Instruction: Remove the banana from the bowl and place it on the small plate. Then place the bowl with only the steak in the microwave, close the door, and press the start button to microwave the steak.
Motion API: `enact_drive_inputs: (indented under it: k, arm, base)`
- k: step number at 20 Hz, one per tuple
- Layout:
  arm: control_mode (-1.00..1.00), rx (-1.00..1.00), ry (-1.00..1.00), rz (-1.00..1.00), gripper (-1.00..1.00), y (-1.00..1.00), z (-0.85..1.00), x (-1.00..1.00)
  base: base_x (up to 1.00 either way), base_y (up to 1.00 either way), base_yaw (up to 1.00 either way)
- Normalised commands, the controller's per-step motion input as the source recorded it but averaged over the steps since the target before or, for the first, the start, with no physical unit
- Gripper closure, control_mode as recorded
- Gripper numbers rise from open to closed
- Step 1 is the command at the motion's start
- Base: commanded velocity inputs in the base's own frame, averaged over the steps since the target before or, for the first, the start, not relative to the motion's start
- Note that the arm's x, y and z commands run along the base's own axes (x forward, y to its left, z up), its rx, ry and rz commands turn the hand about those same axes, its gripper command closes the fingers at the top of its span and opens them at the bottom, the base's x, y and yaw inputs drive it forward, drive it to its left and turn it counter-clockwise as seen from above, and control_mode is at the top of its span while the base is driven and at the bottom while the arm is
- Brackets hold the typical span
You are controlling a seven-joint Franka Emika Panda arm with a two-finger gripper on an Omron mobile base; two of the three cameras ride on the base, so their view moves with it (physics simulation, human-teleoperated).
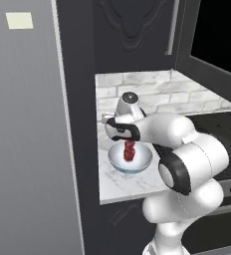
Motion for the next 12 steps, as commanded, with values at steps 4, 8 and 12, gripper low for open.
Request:
enact_drive_inputs:
  k: [4,8,12]
  arm:
    - [-1.00,0.00,0.12,-0.08,1.00,0.07,-0.67,0.51]
    - [-1.00,0.02,0.07,-0.02,1.00,0.00,-0.68,0.35]
    - [-1.00,0.05,0.01,0.00,1.00,0.00,-0.63,0.17]
  base:
    - [0.00,0.00,0.00]
    - [0.00,0.00,0.00]
    - [0.00,0.00,0.00]
